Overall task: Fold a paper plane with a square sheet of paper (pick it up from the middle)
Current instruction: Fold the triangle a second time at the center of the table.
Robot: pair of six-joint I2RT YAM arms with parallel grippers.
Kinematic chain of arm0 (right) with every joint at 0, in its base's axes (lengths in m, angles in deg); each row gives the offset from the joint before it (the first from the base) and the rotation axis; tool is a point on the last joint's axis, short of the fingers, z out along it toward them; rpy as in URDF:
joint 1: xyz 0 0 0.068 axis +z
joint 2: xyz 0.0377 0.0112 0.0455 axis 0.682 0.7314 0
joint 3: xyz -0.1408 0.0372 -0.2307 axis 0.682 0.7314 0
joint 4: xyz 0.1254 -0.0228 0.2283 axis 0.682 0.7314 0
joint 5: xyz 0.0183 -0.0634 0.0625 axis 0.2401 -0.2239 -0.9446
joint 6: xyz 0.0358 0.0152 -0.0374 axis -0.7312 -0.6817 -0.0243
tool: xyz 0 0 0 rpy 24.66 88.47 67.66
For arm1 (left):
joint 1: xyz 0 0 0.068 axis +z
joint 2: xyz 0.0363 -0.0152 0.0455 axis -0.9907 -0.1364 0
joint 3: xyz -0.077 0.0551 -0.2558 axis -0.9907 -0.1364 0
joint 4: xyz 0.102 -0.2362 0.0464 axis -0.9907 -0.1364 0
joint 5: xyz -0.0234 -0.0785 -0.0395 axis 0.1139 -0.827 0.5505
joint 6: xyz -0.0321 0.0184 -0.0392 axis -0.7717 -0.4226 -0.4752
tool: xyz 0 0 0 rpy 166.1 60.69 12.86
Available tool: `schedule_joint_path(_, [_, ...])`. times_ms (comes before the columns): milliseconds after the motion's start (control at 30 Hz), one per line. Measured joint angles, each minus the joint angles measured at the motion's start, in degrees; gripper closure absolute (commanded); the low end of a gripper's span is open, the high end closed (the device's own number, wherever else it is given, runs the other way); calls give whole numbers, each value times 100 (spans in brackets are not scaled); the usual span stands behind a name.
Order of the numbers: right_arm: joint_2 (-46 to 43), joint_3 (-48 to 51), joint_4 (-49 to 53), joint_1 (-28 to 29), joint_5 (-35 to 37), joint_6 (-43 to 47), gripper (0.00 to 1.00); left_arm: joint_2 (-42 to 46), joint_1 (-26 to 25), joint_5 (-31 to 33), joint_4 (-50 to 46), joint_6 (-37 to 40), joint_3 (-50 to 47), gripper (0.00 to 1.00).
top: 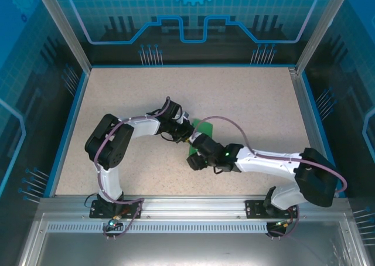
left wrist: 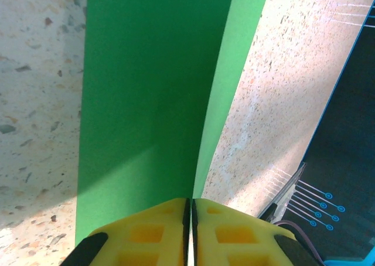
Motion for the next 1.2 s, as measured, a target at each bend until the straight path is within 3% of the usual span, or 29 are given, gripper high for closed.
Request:
schedule_joint_path(300, [1034,-940,542,413,1182,177,42,0,0,-2,-31,0,20,87])
schedule_joint_path(567, [1281,-951,852,444,1515,157,48,0,0,-39,-50,2,20,87])
schedule_joint_path(967, [1233,-949,938,448,1576,68,88,0,0,-39,-125,4,20,86])
schedule_joint_path(1067, [1156,-946,942,448,1572,55,93,2,0,-39,-133,11,20,80])
schedule_joint_path(1133, [1078,-918,933,444,1556,52,95,7,0,-37,-142,24,20,68])
schedule_joint_path(1200, [944,-815,883,404,1480,52,97,50,0,-11,-199,81,20,62])
